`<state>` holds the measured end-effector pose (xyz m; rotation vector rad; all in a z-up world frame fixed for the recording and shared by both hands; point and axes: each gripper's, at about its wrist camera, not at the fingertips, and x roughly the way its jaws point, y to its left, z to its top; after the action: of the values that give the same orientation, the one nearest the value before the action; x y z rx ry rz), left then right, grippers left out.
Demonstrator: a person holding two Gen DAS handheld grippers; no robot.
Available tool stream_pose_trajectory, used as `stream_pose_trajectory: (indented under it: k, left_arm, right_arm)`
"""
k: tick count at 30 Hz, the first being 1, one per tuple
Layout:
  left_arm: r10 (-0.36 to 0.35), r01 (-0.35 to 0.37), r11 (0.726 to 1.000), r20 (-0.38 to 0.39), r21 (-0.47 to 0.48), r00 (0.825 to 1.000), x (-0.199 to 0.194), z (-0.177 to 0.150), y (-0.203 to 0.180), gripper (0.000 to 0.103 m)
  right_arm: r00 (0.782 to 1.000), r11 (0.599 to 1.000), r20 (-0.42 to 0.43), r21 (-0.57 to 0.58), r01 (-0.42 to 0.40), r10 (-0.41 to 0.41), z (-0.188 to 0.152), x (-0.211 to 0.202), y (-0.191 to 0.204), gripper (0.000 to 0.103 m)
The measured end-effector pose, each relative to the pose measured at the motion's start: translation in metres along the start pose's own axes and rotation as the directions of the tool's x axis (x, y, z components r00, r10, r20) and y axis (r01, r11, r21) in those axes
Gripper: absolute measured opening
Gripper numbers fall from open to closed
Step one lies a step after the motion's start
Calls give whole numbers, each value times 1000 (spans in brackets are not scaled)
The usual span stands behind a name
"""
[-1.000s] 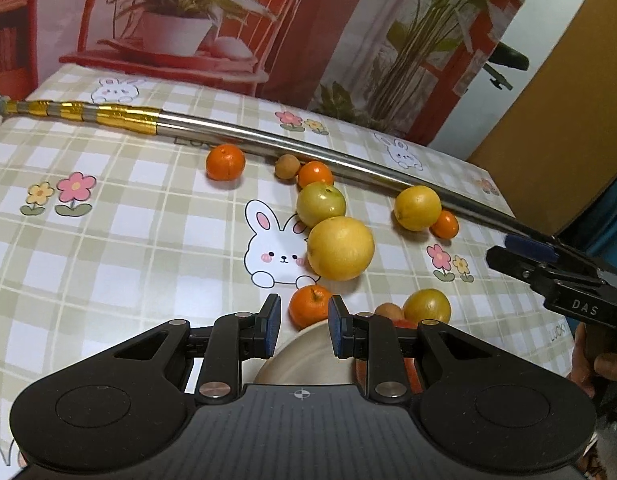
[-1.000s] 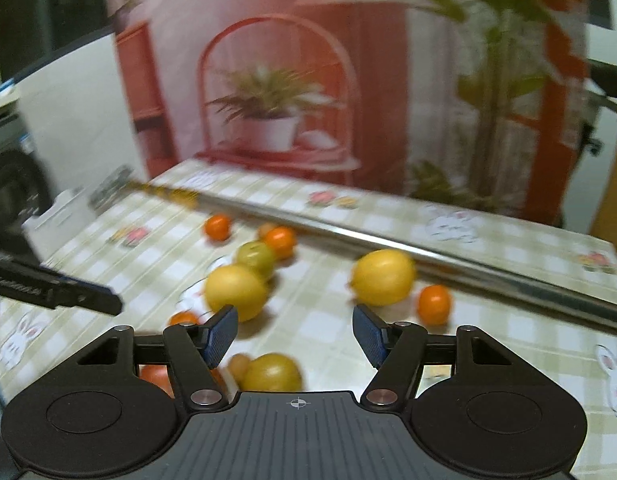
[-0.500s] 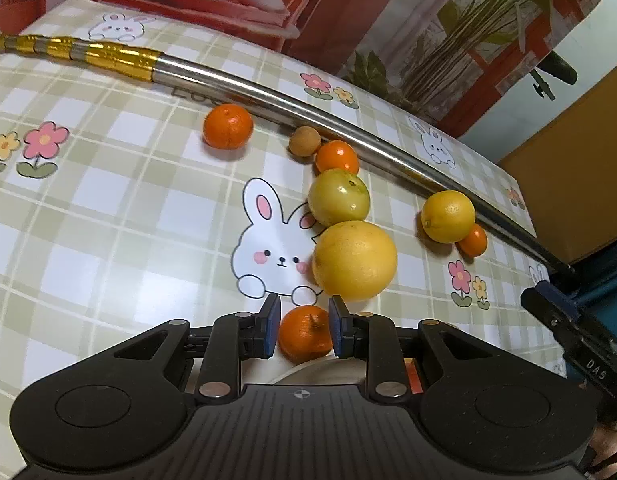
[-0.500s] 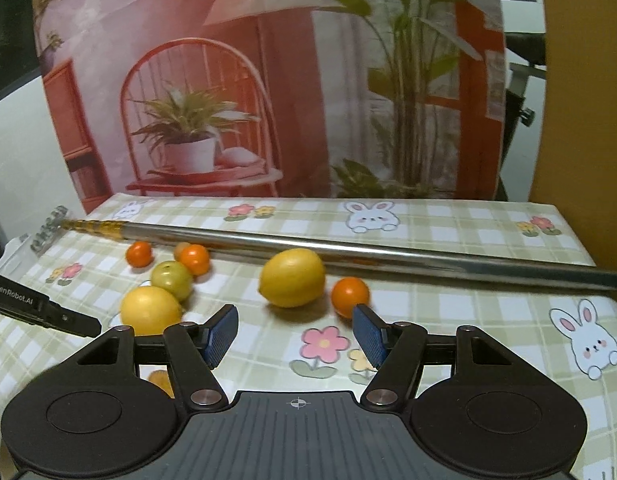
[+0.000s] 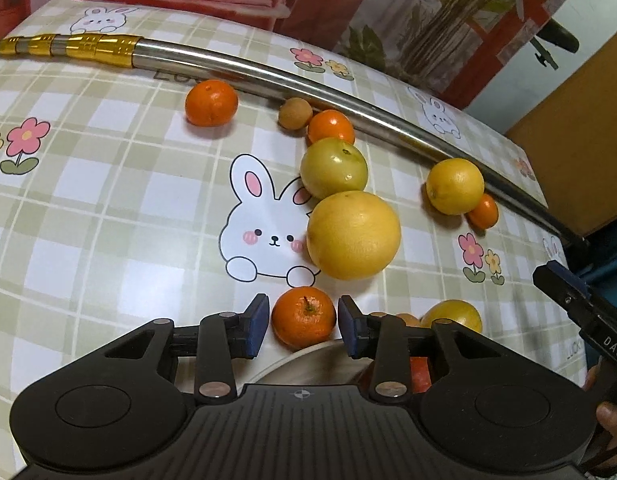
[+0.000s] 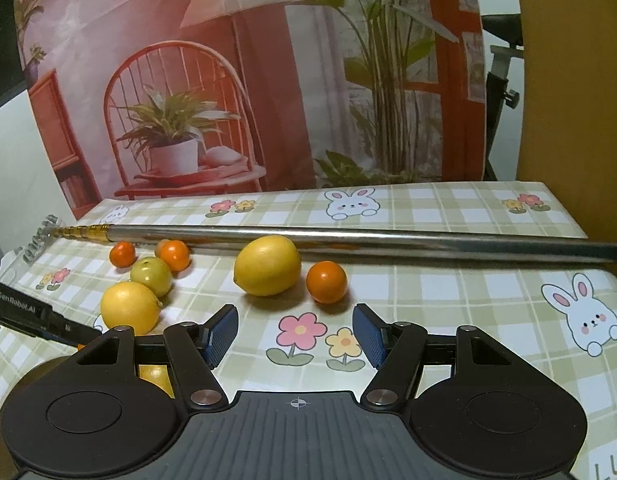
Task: Organize fruits
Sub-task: 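Move the open left gripper toward an orange tangerine, then grasp a small orange tangerine with the right gripper while the left holds its tangerine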
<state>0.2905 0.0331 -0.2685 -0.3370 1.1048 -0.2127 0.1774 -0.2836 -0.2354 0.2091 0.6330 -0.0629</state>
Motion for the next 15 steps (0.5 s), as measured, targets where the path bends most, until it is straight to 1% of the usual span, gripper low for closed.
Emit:
stream_pose_trajectory:
  k: [3,7,10,13,15]
  left_arm:
    - [-11,11,1000,12,21,1000,-2,-1,-2,36]
    - [6,-12,997,73,83,997,-15,-6,-10,36]
    - [-3,-8,995,114,100,993,-27,-9,-12,36]
    - [10,-31,992,172,124,985,-43,-14,-15,36]
    - [27,-64,985,225,157,974,-57,-20,-20,36]
  right_arm:
    - [1000,1000,-1,11,-4,4,-1,1,-3,61]
    - [1000,1000,5,12,-2,1,-3,0,-5,61]
    - [1000,1000,18,9,5,-5,-3,-2,-6,61]
    - [999,1000,31,-3,15,-15,-2,-3,-7,61]
    - [999,1000,37,-9,18,-17,0,-4,-8,61]
